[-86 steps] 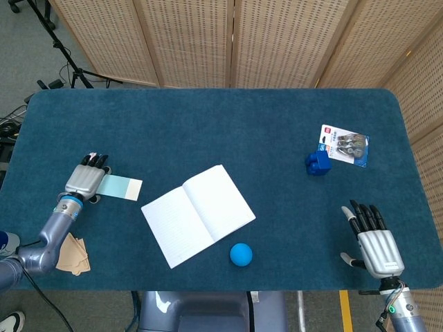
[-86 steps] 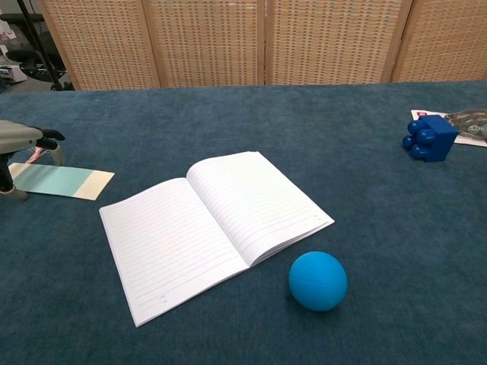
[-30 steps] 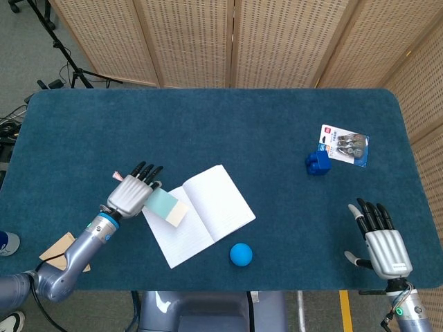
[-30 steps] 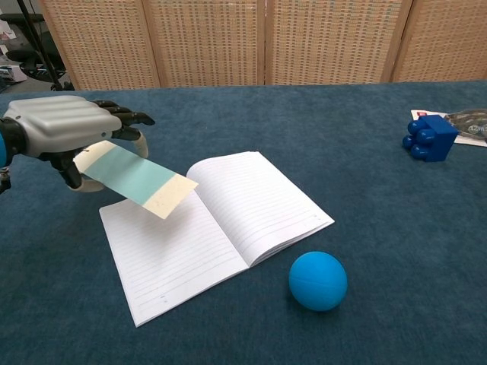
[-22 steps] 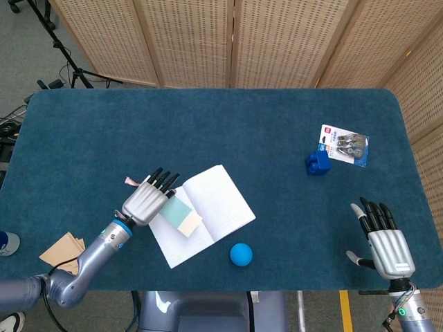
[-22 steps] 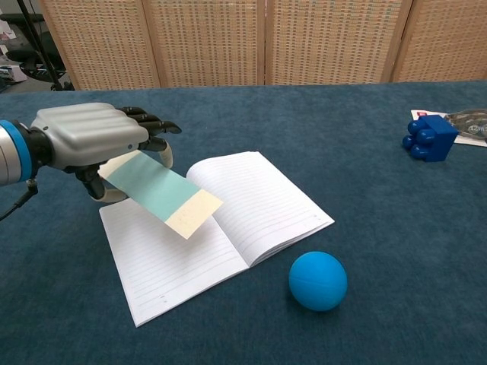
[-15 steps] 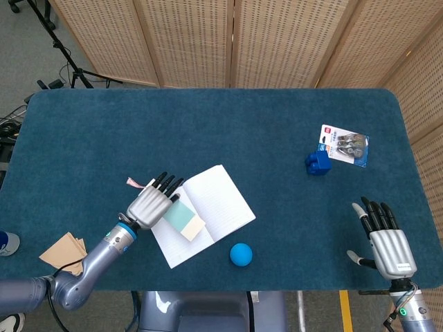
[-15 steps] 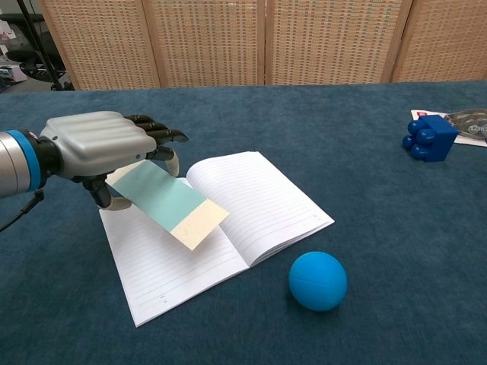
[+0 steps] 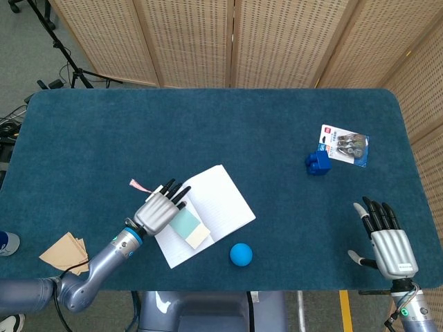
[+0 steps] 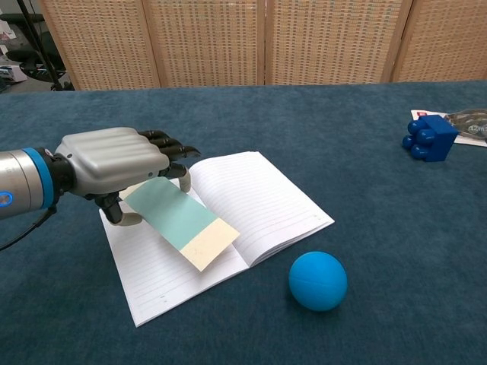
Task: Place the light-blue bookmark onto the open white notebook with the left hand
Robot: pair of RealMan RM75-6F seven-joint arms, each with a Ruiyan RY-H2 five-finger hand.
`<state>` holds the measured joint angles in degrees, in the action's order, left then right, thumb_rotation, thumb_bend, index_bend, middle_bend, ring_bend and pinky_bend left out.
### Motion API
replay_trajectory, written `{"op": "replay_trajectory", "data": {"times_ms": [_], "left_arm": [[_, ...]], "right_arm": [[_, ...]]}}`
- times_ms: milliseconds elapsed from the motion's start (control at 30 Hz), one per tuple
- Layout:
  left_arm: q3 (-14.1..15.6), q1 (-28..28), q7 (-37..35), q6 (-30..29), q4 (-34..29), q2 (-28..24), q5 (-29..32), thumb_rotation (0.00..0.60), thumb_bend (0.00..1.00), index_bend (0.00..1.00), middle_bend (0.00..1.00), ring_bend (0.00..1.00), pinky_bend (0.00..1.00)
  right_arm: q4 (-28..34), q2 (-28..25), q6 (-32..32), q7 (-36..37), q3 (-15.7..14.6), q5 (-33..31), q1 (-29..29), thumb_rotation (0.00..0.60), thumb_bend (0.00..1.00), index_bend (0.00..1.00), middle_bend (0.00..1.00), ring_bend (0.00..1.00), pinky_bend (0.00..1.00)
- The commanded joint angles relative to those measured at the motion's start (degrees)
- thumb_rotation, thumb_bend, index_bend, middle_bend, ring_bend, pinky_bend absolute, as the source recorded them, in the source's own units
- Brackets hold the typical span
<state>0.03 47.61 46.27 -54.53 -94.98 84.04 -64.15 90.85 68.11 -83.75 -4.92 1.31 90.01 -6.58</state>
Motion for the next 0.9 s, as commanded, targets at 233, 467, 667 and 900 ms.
{"op": "replay_trajectory", "data": {"times_ms": [233,467,667,900], "left_arm": [[0.2,0.87,-0.41,1.47,1.71,0.82,-0.51,0.6,0.3,0.32,0.0,0.0,0.0],[0.17,1.33,-1.59,2.23,3.51,1.56,-1.36,0.6,0.3,0.32,0.0,0.0,0.0],[0.29,1.5,-2.15,2.46,4.2,1.84,-2.07,0.6,0.3,0.32,0.0,0.0,0.0],[0.36,1.75,-2.35,2.85,5.2,2.47,-2.36,0.6,0.3,0.32,0.0,0.0,0.0]], "right_arm": [[-1.3,0.36,-0.46,0.92,0.18,0.72,-0.21,0.6,0.09,0.0,0.0,0.0,0.0],[-0.62,0.08,-0.27,0.85,0.17,0.23,-0.05,0.6,0.09,0.0,0.0,0.0,0.0],[-0.29,-0.08,-0.09,0.75,0.15,0.05,-0.01,0.6,0.09,0.0,0.0,0.0,0.0],[-0.09,-0.15,0.04,0.62,0.12,0.0,0.0,0.6,0.09,0.0,0.0,0.0,0.0]]}}
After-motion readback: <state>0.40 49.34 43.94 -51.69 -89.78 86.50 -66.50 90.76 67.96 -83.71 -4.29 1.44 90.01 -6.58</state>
